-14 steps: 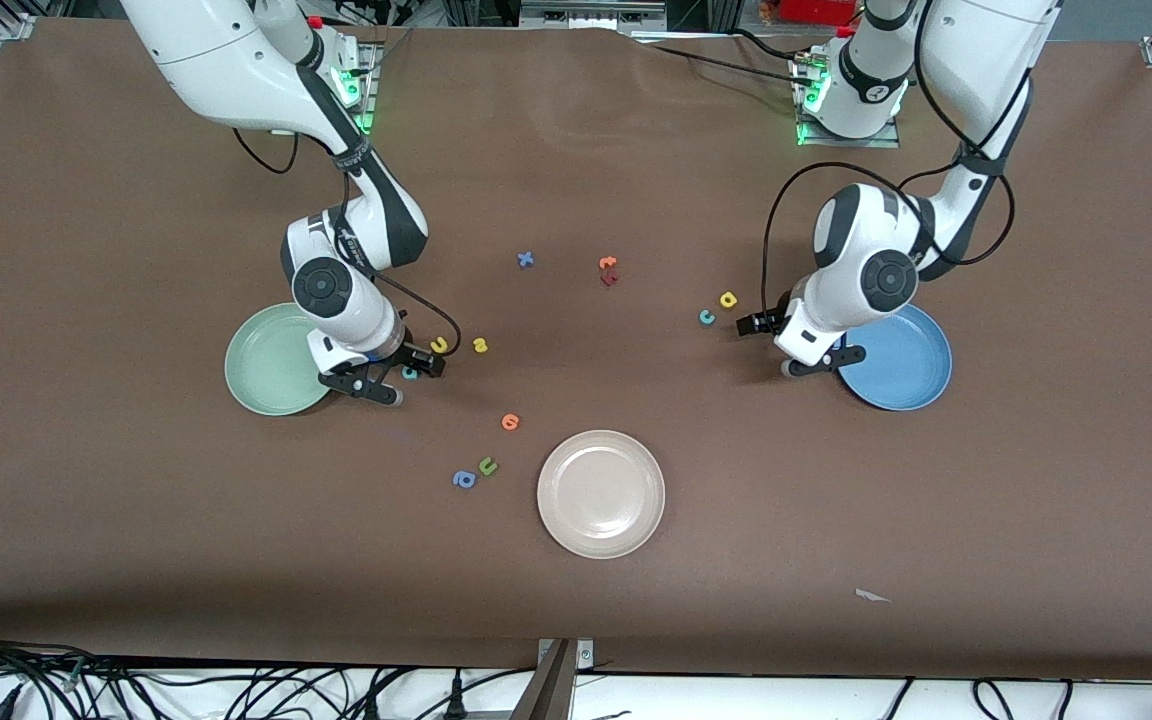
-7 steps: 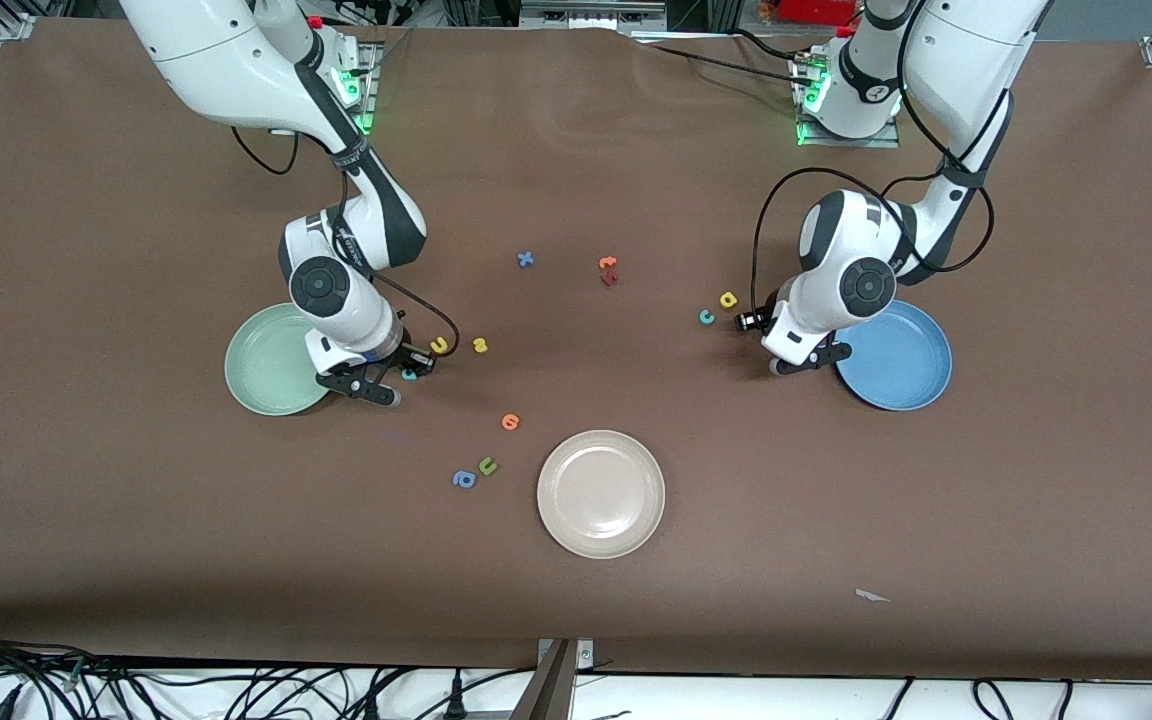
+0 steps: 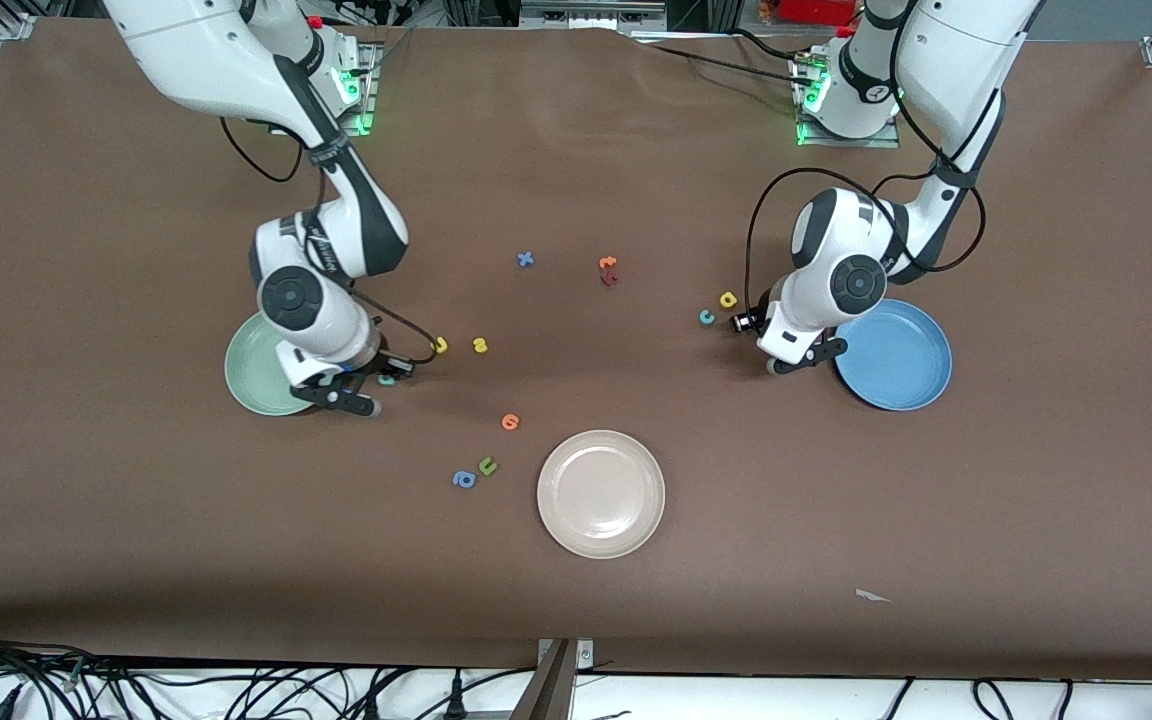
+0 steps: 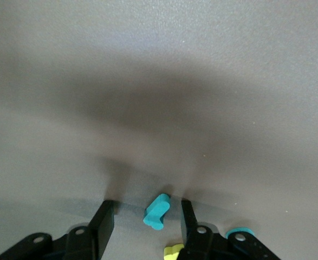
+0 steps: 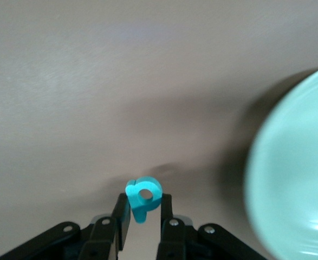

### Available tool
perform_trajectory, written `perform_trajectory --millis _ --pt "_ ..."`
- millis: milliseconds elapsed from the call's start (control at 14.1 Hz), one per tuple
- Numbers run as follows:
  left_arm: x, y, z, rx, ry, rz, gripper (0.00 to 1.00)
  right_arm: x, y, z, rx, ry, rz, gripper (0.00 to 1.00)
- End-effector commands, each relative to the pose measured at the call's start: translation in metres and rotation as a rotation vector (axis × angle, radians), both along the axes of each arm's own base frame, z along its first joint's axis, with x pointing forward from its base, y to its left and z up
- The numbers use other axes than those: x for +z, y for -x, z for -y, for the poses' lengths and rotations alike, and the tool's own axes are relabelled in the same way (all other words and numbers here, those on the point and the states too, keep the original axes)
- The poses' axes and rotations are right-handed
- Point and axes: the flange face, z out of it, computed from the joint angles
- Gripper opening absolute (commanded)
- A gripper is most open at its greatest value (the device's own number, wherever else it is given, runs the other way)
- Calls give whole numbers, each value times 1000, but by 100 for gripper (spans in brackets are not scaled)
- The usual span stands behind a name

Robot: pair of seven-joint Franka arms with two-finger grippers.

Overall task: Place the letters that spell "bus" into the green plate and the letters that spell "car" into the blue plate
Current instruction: 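Set the teal letters on the green and blue plates with both grippers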

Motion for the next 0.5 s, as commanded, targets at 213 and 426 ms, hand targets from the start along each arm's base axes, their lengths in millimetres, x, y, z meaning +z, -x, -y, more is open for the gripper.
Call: perform_trajectory --millis 213,426 --pt "-10 -2 4 32 8 12 48 1 2 130 174 28 -96 6" --pt "-11 -2 5 32 8 12 37 -27 7 164 146 -51 -141 8"
